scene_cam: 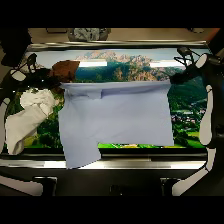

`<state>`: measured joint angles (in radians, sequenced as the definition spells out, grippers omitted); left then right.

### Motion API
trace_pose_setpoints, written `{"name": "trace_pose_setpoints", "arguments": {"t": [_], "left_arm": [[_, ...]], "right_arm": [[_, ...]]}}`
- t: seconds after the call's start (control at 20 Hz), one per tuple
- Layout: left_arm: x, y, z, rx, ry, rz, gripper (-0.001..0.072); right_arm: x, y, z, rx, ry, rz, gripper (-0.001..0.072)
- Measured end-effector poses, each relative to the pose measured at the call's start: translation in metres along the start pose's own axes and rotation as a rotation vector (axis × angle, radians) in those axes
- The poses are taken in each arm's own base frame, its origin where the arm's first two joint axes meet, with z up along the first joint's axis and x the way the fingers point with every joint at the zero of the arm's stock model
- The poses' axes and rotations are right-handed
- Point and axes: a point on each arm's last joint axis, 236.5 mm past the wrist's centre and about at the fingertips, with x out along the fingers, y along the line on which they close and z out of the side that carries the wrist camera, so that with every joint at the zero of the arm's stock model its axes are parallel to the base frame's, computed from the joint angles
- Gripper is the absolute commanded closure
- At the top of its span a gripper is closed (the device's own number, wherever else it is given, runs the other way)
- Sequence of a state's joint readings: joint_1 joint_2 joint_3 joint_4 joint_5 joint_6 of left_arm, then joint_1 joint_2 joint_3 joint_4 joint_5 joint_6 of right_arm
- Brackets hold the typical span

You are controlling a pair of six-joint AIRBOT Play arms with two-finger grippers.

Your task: Fold the shirts.

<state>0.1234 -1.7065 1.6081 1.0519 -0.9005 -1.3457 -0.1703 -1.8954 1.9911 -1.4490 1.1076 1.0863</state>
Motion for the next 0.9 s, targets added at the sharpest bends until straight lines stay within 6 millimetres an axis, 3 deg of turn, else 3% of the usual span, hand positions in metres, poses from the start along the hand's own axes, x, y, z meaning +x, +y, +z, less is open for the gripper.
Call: {"name": "trace_pose_setpoints", "arguments": {"t": [0.15,0.25,0.4,0.5,0.7,0.9], "left_arm": [[0.022,0.008,0.019,-0.01,-0.055,0.006,0.0679],[0.031,0.012,0.018,-0.013,-0.048,0.007,0.068],[0.029,0.016,0.006,-0.011,0.018,0.004,0.0679],[0.021,0.02,-0.014,-0.004,0.114,0.005,0.0679],[0.003,0.028,-0.085,-0.001,0.413,0.004,0.068],[-0.012,0.032,-0.132,-0.047,0.603,0.009,0.0679]], "right_arm": [[0.013,-0.009,0.024,0.032,-0.104,-0.046,0.0663],[0.02,-0.007,0.02,0.041,-0.093,-0.04,0.0664],[0.022,0.003,-0.002,0.023,0.002,0.0,0.0663],[0.015,0.016,-0.029,-0.017,0.12,0.056,0.0663],[0.009,0.041,-0.085,-0.063,0.353,0.179,0.0663],[0.01,0.058,-0.122,-0.067,0.504,0.268,0.0663]]}}
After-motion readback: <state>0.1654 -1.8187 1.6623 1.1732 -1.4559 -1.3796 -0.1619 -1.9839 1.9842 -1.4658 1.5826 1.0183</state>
